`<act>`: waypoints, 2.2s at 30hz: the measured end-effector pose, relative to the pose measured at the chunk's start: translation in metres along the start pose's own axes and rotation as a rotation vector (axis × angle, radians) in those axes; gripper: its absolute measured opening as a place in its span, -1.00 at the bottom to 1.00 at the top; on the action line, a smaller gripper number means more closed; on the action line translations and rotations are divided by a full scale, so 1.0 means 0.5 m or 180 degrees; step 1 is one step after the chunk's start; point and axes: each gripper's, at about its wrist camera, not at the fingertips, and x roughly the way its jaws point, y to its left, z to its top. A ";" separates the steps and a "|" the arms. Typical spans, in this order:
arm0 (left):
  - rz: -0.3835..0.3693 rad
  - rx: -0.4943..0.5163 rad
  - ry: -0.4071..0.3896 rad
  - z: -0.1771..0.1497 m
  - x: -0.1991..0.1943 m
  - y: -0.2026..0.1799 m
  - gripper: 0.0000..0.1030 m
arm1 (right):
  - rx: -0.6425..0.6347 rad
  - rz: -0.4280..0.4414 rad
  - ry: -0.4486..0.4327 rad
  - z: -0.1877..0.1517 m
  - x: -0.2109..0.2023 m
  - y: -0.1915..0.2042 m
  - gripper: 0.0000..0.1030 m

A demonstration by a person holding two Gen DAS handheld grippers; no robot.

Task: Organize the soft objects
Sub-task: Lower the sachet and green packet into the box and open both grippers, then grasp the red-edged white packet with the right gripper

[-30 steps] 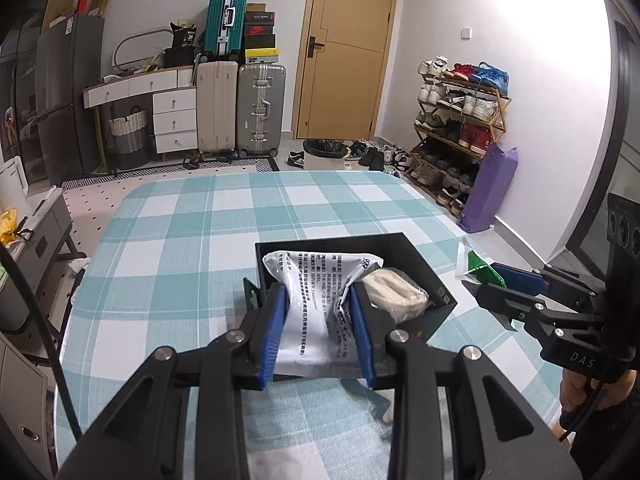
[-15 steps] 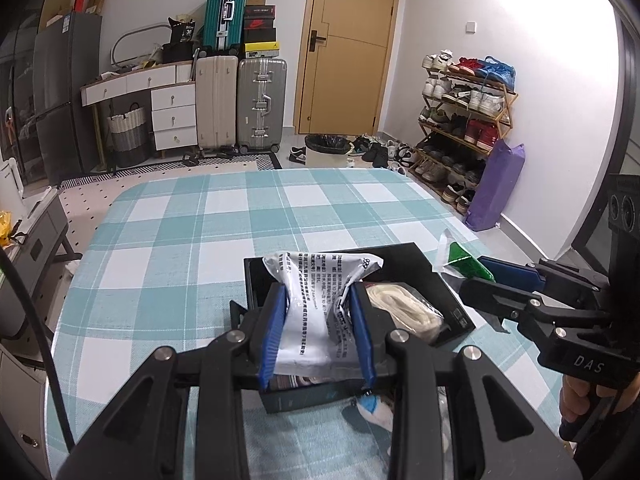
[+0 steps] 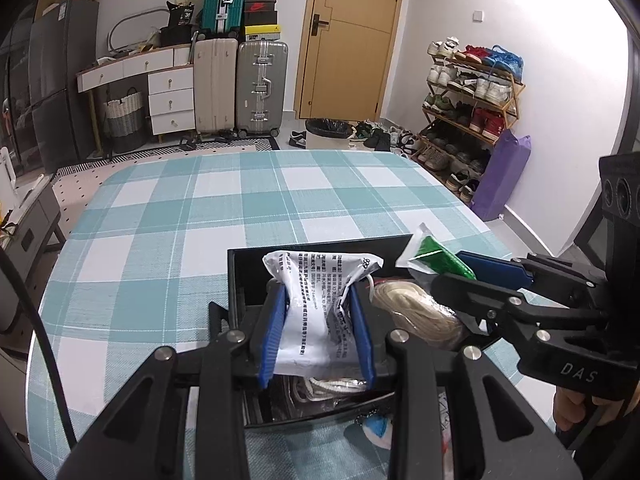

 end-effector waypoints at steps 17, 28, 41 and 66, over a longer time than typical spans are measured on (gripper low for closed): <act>0.0127 0.0127 0.0194 -0.020 0.039 -0.006 -0.39 | -0.0216 -0.0264 0.0207 -0.001 0.069 0.002 -0.32; 0.0164 0.0209 0.0241 -0.024 0.033 -0.007 -0.31 | -0.0307 -0.0382 0.0242 0.001 0.071 0.002 -0.02; -0.0006 0.0142 0.0213 -0.040 -0.019 -0.010 0.42 | -0.0241 -0.0584 -0.0139 -0.022 -0.057 -0.012 0.98; 0.0120 0.0170 -0.0056 -0.140 -0.123 0.017 1.00 | -0.0104 -0.0399 0.0206 -0.157 -0.072 0.035 0.99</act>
